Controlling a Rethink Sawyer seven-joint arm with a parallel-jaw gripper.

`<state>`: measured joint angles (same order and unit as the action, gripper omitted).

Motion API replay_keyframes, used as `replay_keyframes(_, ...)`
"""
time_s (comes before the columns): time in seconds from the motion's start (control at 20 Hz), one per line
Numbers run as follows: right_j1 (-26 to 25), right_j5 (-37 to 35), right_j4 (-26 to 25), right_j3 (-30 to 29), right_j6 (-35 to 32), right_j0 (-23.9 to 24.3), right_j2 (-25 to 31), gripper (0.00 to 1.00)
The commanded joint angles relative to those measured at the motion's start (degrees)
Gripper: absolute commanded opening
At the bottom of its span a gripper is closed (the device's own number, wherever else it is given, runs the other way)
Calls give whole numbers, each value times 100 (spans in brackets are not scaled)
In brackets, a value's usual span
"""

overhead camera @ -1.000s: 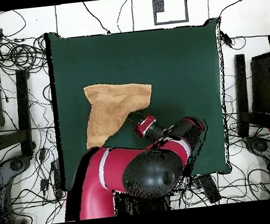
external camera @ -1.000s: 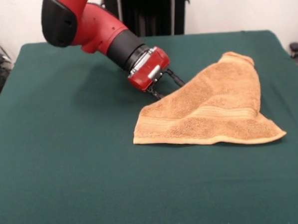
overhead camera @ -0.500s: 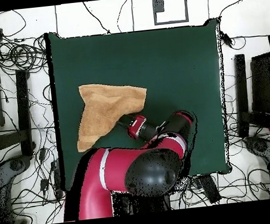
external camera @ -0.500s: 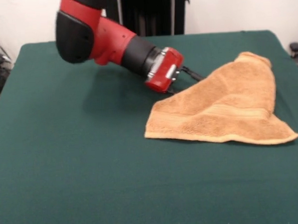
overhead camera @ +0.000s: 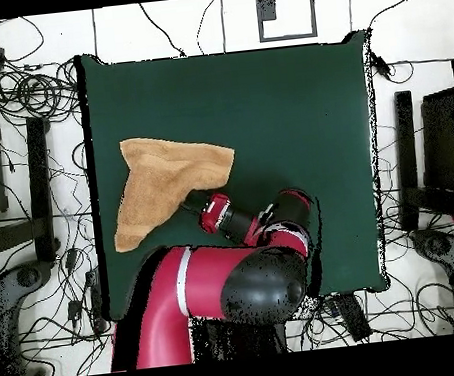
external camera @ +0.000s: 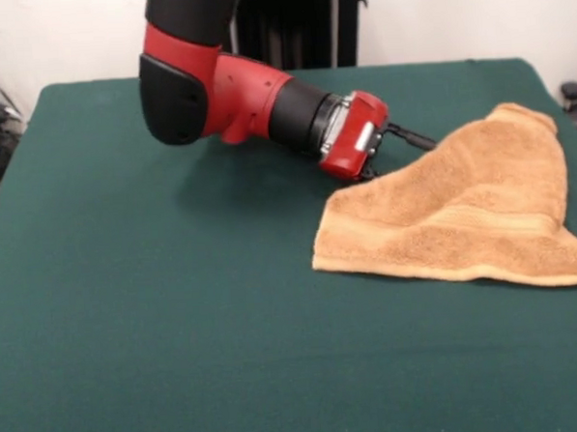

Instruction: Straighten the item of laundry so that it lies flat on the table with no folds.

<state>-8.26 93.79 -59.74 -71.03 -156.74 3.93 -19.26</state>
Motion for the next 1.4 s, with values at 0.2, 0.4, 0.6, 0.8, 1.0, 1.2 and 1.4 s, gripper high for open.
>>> replay_keyframes(0.2,-590,107,1404,-411,1238,336,1091,100)
replay_keyframes(0.4,-715,179,1595,-376,1120,383,1110,100)
replay_keyframes(0.6,-768,230,1624,-296,1086,331,1040,100)
replay_keyframes(0.8,-824,163,1851,-338,1059,381,1035,100)
replay_keyframes(1.0,-798,14,1991,-383,1179,285,877,100)
replay_keyframes(1.2,-798,-15,2054,-384,1116,253,819,0)
replay_keyframes(1.4,-806,101,2353,-459,1572,220,704,0)
